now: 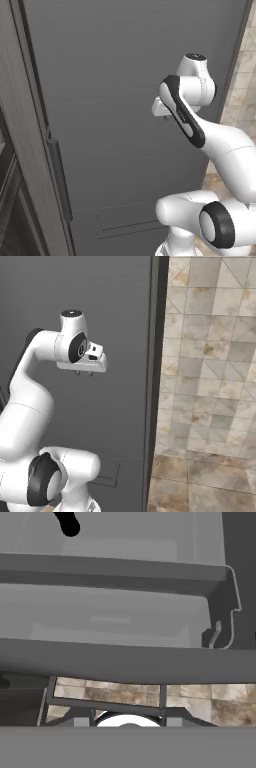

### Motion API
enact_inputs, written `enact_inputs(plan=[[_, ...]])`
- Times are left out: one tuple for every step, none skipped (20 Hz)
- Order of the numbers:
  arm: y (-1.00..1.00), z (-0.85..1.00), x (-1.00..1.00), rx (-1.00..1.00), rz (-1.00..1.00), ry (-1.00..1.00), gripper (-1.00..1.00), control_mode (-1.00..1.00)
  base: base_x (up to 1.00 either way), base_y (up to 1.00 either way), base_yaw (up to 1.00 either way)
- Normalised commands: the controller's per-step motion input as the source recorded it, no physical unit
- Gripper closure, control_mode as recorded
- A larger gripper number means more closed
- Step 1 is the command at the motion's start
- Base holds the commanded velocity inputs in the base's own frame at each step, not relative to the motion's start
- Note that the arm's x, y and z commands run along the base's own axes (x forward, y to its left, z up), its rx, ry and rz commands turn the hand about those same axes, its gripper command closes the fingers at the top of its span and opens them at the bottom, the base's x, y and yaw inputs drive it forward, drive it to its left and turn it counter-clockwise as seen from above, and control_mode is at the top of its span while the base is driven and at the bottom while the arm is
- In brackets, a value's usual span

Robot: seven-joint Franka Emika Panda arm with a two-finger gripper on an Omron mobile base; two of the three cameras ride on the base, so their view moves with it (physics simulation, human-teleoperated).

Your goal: Open the fridge, grab two sodas, and place both sodas inside the bowl with ice on the dining counter.

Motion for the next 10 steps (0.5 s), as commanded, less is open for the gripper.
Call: enact_inputs(plan=[[0.00, 0.00, 0.00, 0.00, 0.00, -0.02, -1.00, -1.00, 0.00, 0.00, 0.00], [0.00, 0.00, -0.03, 0.00, 0.00, -0.02, -1.00, -1.00, 0.00, 0.00, 0.00], [0.00, 0.00, 0.00, 0.00, 0.00, 0.00, -1.00, -1.00, 0.00, 0.00, 0.00], [0.00, 0.00, 0.00, 0.00, 0.00, 0.00, -1.00, 1.00, -0.02, 0.00, 0.00], [0.00, 0.00, 0.00, 0.00, 0.00, 0.00, -1.00, 1.00, -0.02, 0.00, 0.00], [0.00, 0.00, 0.00, 0.00, 0.00, 0.00, -1.00, 1.00, -0.07, 0.00, 0.00], [0.00, 0.00, 0.00, 0.00, 0.00, 0.00, -1.00, 1.00, -0.18, 0.00, 0.00], [0.00, 0.00, 0.00, 0.00, 0.00, 0.00, -1.00, 1.00, -0.47, 0.00, 0.00], [0.00, 0.00, 0.00, 0.00, 0.00, 0.00, -1.00, 1.00, -0.71, 0.00, 0.00], [0.00, 0.00, 0.00, 0.00, 0.00, 0.00, -1.00, 1.00, -0.86, 0.00, 0.00]])
